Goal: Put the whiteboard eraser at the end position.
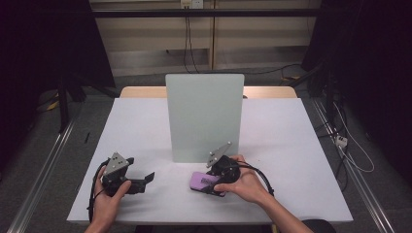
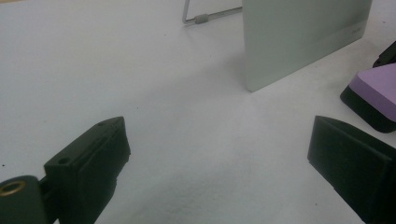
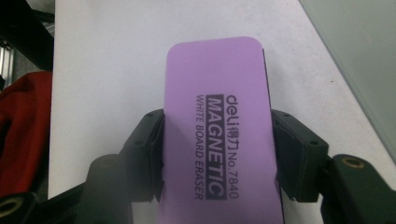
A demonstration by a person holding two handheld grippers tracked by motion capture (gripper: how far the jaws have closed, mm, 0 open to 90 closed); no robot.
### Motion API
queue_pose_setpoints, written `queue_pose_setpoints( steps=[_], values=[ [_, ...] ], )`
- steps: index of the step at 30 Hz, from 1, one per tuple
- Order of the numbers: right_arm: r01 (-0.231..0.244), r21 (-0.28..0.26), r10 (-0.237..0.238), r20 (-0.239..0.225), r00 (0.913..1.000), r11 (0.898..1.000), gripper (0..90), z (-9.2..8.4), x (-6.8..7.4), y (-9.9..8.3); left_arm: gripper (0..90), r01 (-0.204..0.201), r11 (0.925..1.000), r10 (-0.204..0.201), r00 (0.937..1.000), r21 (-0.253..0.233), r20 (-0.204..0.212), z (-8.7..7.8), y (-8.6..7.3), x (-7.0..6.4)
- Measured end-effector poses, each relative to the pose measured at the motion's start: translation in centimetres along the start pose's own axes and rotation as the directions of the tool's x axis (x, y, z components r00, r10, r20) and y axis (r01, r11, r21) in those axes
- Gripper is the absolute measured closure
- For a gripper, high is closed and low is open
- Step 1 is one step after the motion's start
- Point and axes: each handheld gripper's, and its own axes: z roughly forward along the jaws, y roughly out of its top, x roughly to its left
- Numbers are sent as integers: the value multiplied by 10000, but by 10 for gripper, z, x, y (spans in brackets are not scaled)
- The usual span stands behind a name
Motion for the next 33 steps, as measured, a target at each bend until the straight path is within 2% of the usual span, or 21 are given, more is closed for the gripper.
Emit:
queue_pose_setpoints(
  steps=[3, 9, 12, 21, 25, 28, 33],
  values=[
    [-105, -20, 104, -66, 9999, 9999, 394, 1, -1, -1, 53, 3, 10000, -3, 10000, -61, -21, 0, 0, 0],
    [41, 96, -40, -54, 10000, 9999, 322, 4, -1, -2, 54, 1, 10000, -1, 10000, -67, -1, -1, 0, 0],
    [-35, 90, 34, 100, 9999, 10000, 280, 4, -1, -2, 54, -17, 10000, 17, 10000, -64, -10, -1, 0, 1],
    [-172, -312, 188, 511, 9985, 9994, 128, 0, -1, -1, 54, -2, 10000, 2, 10000, -56, -10, -1, 0, 1],
    [-231, -498, 247, 318, 9992, 9985, 117, -2, -1, -2, 54, -21, 10000, 21, 10000, -38, -21, -1, 0, 1],
    [-202, -667, 235, 490, 9985, 9976, 77, -4, -1, -2, 54, -25, 10000, 25, 10000, -31, -13, -1, 0, 1],
    [-312, -953, 379, 690, 9969, 9950, 79, -9, -2, -3, 54, 11, 10000, -11, 10000, -53, 5, -1, 0, 1]
  ],
)
